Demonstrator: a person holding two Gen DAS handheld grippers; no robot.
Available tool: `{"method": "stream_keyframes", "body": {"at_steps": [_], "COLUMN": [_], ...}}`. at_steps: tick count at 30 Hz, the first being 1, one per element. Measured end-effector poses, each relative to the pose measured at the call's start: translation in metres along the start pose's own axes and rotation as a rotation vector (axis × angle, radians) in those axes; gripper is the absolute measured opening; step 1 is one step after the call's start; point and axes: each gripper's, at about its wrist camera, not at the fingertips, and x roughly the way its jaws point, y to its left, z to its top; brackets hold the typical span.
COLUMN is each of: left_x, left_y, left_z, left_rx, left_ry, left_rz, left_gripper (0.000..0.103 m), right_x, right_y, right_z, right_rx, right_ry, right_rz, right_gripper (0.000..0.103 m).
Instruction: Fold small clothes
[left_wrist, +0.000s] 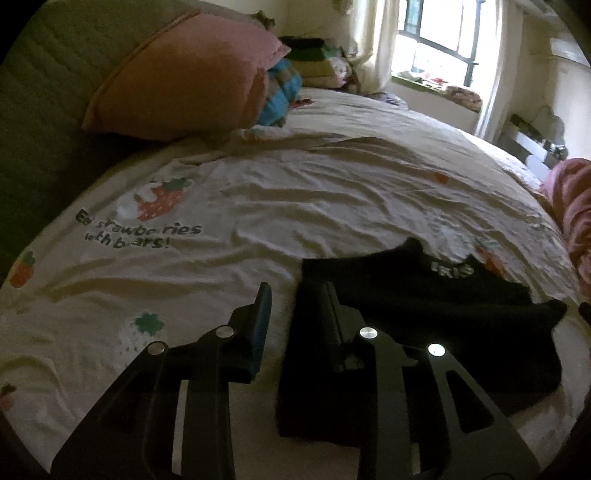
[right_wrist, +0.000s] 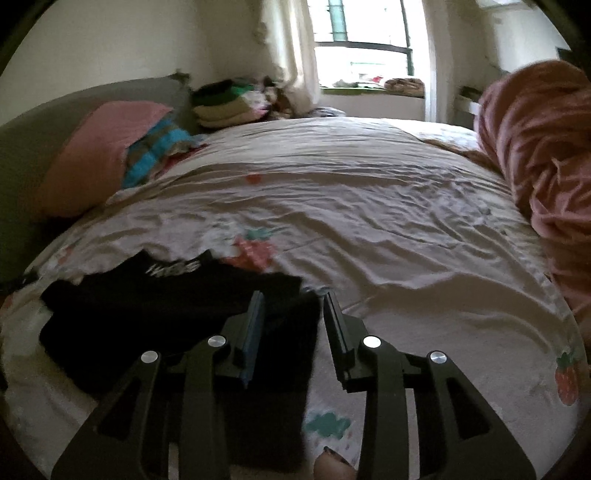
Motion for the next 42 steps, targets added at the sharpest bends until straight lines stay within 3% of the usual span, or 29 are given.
{"method": "stream_keyframes", "body": {"at_steps": [1, 3, 7, 12, 16, 28, 33, 40, 42], "left_x": [-0.003, -0.006, 0.003, 0.03, 0.044, 0.087, 0.092, 0.08, 0.076], "left_y": [-0.004, -0.013, -0.031, -0.044, -0.054, -0.056, -0.049, -0.017, -0.01], "left_z": [-0.003, -0.011, -0.032, -0.058, -0.064, -0.019, -0.001, 0.022, 0.024], "left_rx": [0.011, 0.038, 0.097, 0.138, 0.194, 0.198, 0.196, 0.089, 0.078], "left_ry": [-0.002, 0.012, 0.071, 0.141, 0.142, 0.19, 0.156, 0.094, 0.084], "left_rz": [-0.007, -0.026, -0.054, -0.031, 0.008, 0.02, 0.008, 0.038, 0.045], "left_gripper": [0.019, 0.006, 0.005, 0.005, 0.005, 0.006, 0.021, 0.032, 0.033], "right_x": [-0.003, -0.006, -0.003, 0.022, 0.062, 0.114, 0.124, 0.117, 0.113], "right_y": [0.007, 0.019, 0.041, 0.057, 0.054, 0.056, 0.047, 0.023, 0.017], "right_z": [-0.004, -0.012, -0.03, -0.044, -0.052, -0.006, 0.011, 0.023, 0.022], "right_rx": [-0.026, -0.067, -0.139, -0.202, -0.176, -0.121, -0.058, -0.002, -0.004], "right_ry": [0.011, 0.037, 0.107, 0.195, 0.277, 0.243, 0.206, 0.135, 0.121], "right_rz": [0.027, 0.066, 0.122, 0.076, 0.04, 0.031, 0.038, -0.003, -0.026], "right_gripper": [0.032, 0.032, 0.031, 0.029, 0.027, 0.026, 0.026, 0.027, 0.033]}}
